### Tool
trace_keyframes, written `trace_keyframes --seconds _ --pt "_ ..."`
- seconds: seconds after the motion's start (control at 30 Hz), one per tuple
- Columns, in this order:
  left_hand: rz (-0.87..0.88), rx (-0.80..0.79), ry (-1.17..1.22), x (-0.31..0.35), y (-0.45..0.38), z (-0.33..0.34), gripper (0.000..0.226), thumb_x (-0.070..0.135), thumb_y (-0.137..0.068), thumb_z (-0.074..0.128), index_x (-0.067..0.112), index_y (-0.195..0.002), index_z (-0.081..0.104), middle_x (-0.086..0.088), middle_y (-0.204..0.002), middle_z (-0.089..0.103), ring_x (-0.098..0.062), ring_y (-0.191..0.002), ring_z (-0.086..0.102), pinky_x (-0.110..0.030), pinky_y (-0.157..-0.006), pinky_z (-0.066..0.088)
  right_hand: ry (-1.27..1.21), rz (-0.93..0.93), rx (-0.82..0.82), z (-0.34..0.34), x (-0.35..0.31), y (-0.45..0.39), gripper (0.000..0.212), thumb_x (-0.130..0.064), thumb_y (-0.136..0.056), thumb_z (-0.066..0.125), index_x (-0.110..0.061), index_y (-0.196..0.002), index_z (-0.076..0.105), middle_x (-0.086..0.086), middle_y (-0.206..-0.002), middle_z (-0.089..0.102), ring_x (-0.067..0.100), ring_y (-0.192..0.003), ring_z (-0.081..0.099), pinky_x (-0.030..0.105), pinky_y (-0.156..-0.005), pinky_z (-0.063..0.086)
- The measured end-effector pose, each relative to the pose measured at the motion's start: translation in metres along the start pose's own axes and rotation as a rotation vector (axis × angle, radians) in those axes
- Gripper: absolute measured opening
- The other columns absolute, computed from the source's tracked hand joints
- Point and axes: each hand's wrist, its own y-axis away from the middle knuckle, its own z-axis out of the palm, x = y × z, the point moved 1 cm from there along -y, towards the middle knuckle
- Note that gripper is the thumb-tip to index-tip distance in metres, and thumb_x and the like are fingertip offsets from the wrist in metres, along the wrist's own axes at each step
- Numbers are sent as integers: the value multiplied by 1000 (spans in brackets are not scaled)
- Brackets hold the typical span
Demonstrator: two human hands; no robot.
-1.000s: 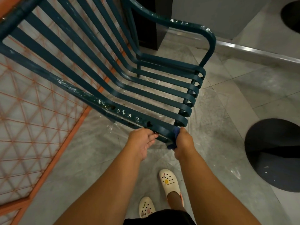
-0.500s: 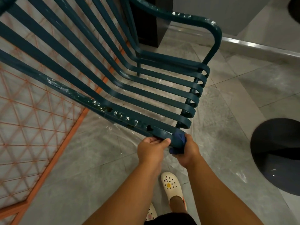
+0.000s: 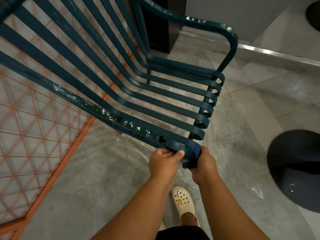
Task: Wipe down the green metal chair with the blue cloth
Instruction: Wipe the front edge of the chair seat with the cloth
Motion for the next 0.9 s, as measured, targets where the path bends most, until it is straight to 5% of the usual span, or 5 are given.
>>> trace_keyframes --seconds 0.13,0.27,0.5,0.67,0.9 --pt "-98 -73 -36 6 3 -12 32 8 -82 69 21 -109 57 -3 -101 71 -18 -90 68 -23 -64 46 397 -488 46 16 1 58 37 -43 -99 38 -34 -132 53 3 -130 59 19 -114 56 37 -95 47" --pt "-182 -42 6 12 1 -39 37 5 -90 55 21 -124 51 -6 -114 65 -19 -92 66 -25 -63 41 374 -708 -203 39 -12 98 28 -48 -98 39 -75 -104 45 -12 -152 36 12 -138 35 41 -113 35" --pt "-156 27 93 18 -10 -70 33 11 -90 56 25 -120 56 -5 -98 72 -19 -86 66 -39 -92 45 1445 -1271 -101 67 7 73 57 -59 -92 35 -43 -146 27 3 -158 24 35 -139 33 53 -112 26" --pt "-128 38 146 28 -9 -78 31 8 -94 50 24 -120 54 -4 -107 69 -20 -94 67 -39 -98 44 1624 -1269 96 80 3 66 62 -53 -88 57 -32 -140 31 13 -123 55 34 -102 57 49 -84 46" --pt "-134 33 180 30 -4 -88 32 6 -92 54 18 -122 54 -3 -105 67 -19 -93 66 -29 -82 43 1566 -1097 -260 83 -37 60 41 -52 -97 38 -23 -126 45 4 -109 60 21 -95 59 34 -78 47"
